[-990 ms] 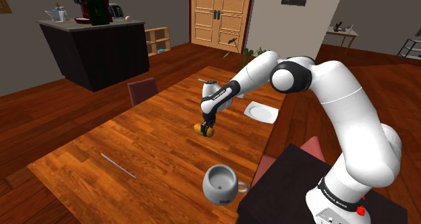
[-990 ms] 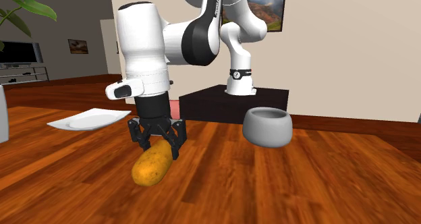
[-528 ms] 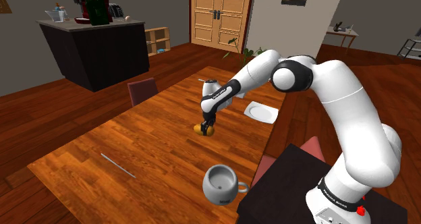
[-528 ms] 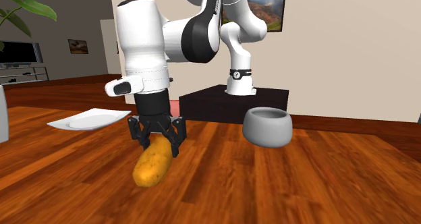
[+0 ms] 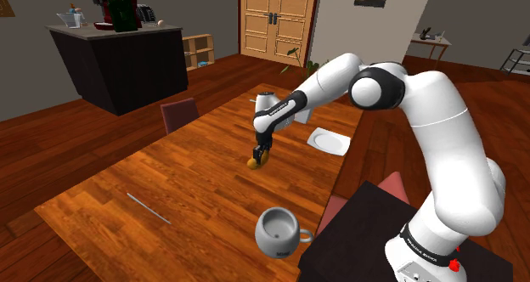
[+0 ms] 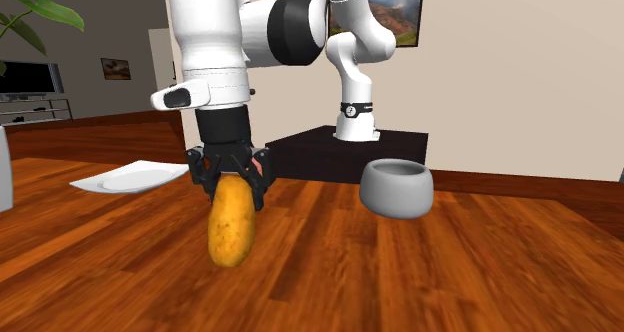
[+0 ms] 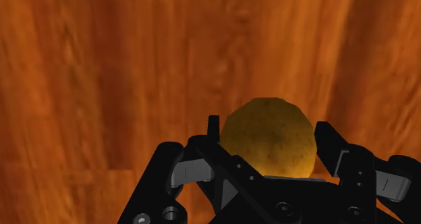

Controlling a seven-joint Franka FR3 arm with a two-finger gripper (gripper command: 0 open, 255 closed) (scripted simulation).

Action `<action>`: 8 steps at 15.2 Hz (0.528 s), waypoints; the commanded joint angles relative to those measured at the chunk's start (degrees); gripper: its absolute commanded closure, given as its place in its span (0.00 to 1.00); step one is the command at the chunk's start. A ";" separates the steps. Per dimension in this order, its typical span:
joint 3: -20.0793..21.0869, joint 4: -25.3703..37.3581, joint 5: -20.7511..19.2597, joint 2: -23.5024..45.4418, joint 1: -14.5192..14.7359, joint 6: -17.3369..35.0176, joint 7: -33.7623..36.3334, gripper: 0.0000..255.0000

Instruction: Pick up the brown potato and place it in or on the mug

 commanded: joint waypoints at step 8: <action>0.10 -0.62 0.09 -4.85 -0.07 -4.24 0.14 1.00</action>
